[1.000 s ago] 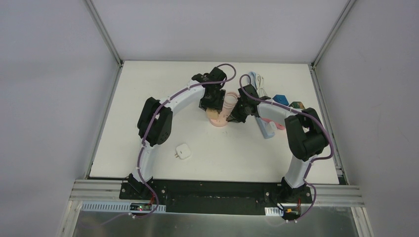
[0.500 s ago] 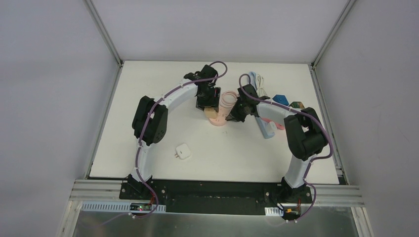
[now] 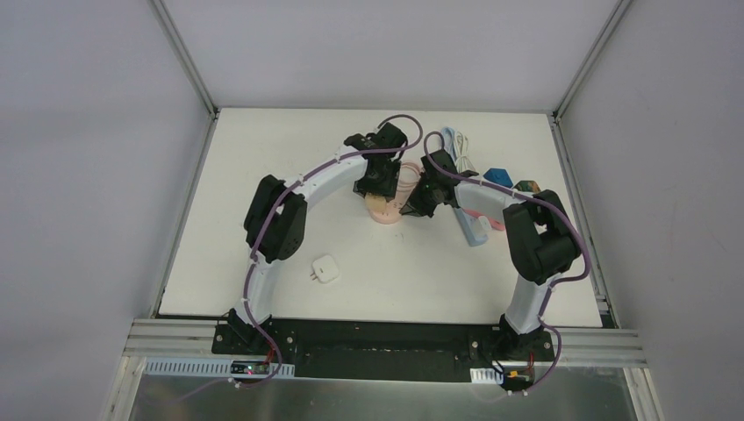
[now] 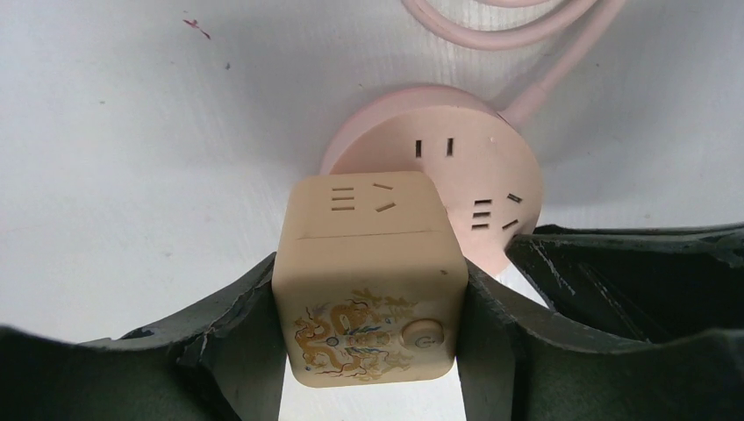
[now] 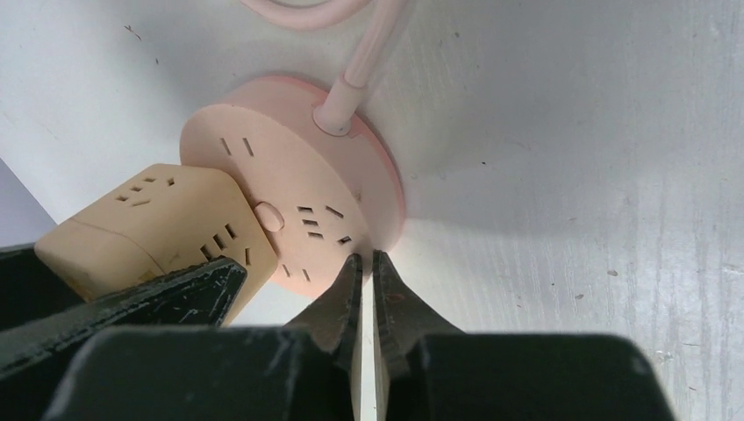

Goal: Pull the plug off the socket

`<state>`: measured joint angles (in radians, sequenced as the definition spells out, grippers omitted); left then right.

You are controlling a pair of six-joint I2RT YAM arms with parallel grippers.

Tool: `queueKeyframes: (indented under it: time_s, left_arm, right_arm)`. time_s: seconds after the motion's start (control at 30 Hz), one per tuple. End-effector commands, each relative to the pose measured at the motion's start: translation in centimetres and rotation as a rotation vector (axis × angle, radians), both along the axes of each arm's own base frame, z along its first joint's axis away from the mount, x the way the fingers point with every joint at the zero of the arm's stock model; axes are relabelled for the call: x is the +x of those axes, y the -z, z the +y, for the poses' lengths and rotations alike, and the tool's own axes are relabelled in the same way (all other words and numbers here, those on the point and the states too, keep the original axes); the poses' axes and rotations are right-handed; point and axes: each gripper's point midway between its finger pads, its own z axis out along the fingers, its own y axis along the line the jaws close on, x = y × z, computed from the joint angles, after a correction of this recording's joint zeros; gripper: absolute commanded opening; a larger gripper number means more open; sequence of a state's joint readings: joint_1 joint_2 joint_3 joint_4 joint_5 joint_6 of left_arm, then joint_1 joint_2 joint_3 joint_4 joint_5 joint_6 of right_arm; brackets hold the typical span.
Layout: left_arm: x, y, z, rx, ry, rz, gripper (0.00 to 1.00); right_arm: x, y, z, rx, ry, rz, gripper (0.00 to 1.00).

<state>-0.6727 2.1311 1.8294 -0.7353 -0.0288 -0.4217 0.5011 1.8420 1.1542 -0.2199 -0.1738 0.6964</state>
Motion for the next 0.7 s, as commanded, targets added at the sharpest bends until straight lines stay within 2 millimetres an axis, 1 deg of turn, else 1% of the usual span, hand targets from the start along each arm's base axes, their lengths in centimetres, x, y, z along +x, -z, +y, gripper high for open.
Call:
queueKeyframes:
  time_s: [0.0, 0.07, 0.17, 0.3, 0.43, 0.5, 0.53, 0.6, 0.67]
  left_arm:
    - [-4.5, 0.5, -2.7, 0.097, 0.061, 0.041, 0.0]
    - [-4.4, 0.5, -1.9, 0.131, 0.041, 0.042, 0.0]
    - [-3.8, -0.9, -1.5, 0.098, 0.035, 0.021, 0.0]
    - [-3.3, -3.2, -2.5, -0.058, 0.077, 0.029, 0.0]
    - [-3.3, -4.6, -2.9, -0.24, 0.055, 0.099, 0.0]
    - [-3.8, -4.7, -4.0, -0.346, 0.052, 0.135, 0.0]
    - [-4.0, -4.5, -4.4, -0.368, 0.049, 0.144, 0.0]
    - [-4.6, -3.5, -4.9, -0.365, 0.052, 0.159, 0.0]
    - [-5.4, -2.2, -5.0, -0.299, 0.062, 0.172, 0.0]
  right_arm:
    - [-3.3, 6.5, -1.8, -0.164, -0.004, 0.139, 0.0]
    - [-3.4, 6.6, -1.8, -0.164, -0.003, 0.141, 0.0]
    - [-3.5, 6.6, -2.1, -0.166, 0.007, 0.138, 0.0]
    - [-3.7, 6.6, -2.2, -0.168, 0.011, 0.139, 0.0]
    - [-3.6, 6.3, -2.1, -0.167, 0.01, 0.134, 0.0]
    - [-3.5, 6.2, -2.0, -0.166, 0.006, 0.132, 0.0]
    - [-3.5, 6.2, -1.9, -0.165, 0.001, 0.131, 0.0]
    - [-3.5, 6.0, -1.6, -0.161, -0.017, 0.125, 0.0]
    - [-3.4, 5.8, -1.1, -0.153, -0.038, 0.116, 0.0]
